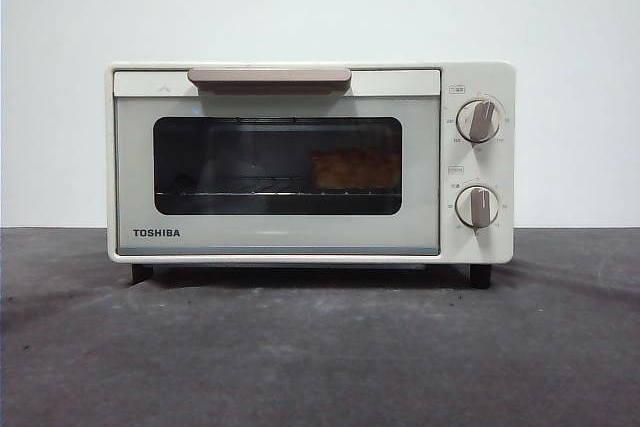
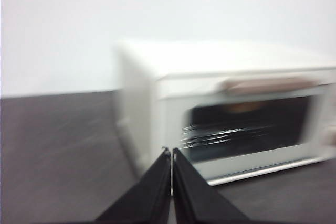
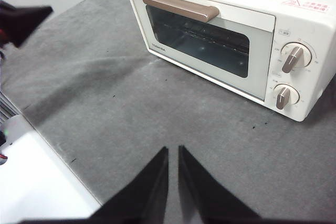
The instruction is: The left arm flap open the oven, the right arm pick bread and place it into oven, the left arm flap close the oven
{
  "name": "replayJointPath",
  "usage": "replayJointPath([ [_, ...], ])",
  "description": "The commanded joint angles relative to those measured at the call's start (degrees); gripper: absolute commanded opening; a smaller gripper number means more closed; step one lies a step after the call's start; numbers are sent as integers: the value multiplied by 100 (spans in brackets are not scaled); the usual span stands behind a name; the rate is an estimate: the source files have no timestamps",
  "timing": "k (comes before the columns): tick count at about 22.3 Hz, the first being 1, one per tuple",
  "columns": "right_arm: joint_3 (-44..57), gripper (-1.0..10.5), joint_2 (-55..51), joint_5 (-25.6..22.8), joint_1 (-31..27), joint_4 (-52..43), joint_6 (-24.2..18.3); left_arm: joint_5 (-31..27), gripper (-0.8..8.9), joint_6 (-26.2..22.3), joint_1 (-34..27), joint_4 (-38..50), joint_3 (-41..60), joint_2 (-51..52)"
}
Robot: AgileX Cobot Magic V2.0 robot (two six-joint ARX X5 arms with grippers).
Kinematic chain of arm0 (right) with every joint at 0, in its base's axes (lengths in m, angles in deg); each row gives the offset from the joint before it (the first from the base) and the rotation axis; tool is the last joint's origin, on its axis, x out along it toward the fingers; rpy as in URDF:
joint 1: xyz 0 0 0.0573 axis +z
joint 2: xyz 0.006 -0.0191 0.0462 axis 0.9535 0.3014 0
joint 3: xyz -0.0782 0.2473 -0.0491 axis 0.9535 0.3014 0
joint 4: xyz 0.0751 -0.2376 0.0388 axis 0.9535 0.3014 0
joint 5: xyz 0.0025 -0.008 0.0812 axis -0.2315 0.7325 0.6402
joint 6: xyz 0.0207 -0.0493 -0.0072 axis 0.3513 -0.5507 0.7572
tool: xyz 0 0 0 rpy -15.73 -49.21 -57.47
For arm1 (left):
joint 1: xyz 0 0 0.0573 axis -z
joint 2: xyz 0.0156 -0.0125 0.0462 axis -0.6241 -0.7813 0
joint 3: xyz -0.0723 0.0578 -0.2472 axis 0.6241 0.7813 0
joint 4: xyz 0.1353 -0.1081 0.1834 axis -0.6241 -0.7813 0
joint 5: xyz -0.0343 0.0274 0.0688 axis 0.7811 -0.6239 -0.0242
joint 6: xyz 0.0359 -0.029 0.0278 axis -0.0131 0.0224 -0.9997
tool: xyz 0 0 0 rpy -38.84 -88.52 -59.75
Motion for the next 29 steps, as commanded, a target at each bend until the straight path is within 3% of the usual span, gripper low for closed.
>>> replayJointPath([
  [1, -109, 28, 9, 2, 37, -76, 55, -793, 10, 83, 2, 76, 459, 243],
  [11, -109, 28, 9, 2, 37, -92, 55, -2133, 10, -39, -11, -883, 767, 433],
  [19, -109, 28, 9, 2, 37, -101, 55, -2164, 10, -389, -44, -938, 767, 433],
  [29, -109, 28, 9, 2, 37, -101, 55, -2157, 10, -369, -44, -931, 767, 433],
])
